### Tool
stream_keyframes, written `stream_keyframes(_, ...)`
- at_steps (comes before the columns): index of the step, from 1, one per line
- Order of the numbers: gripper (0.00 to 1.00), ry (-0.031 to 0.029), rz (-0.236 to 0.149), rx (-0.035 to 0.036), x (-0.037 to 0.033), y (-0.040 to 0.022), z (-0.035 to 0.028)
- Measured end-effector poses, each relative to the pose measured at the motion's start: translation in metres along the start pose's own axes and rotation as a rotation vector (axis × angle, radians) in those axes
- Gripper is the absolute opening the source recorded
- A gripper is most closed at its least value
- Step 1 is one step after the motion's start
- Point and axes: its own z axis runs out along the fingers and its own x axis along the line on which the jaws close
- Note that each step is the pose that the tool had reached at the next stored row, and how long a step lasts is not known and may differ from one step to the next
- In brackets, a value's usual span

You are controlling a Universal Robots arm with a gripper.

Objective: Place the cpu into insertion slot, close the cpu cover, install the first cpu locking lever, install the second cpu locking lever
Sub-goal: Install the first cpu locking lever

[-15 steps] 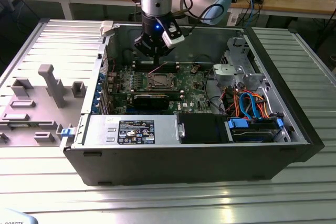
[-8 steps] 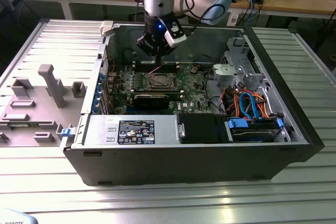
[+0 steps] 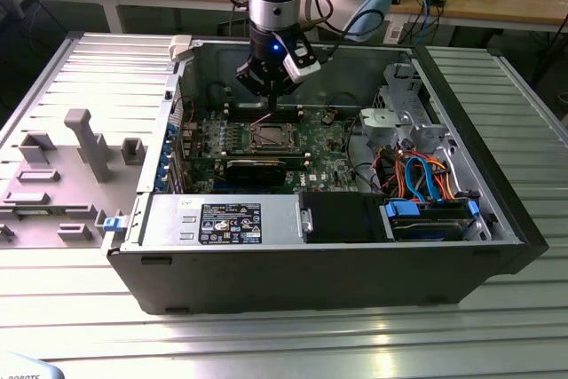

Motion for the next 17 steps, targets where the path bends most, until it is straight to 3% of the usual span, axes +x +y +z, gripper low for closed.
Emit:
stream_keyframes(7, 0.11, -0.0002, 0.000, 0.0033, -0.0072, 0.0002, 0.0123)
stream_keyframes(15, 0.11, -0.0003, 0.011, 0.0058, -0.0116, -0.0002, 0.0183)
stream_keyframes(17, 0.11, -0.0002, 0.031, 0.0065, -0.0129, -0.0004, 0.0197)
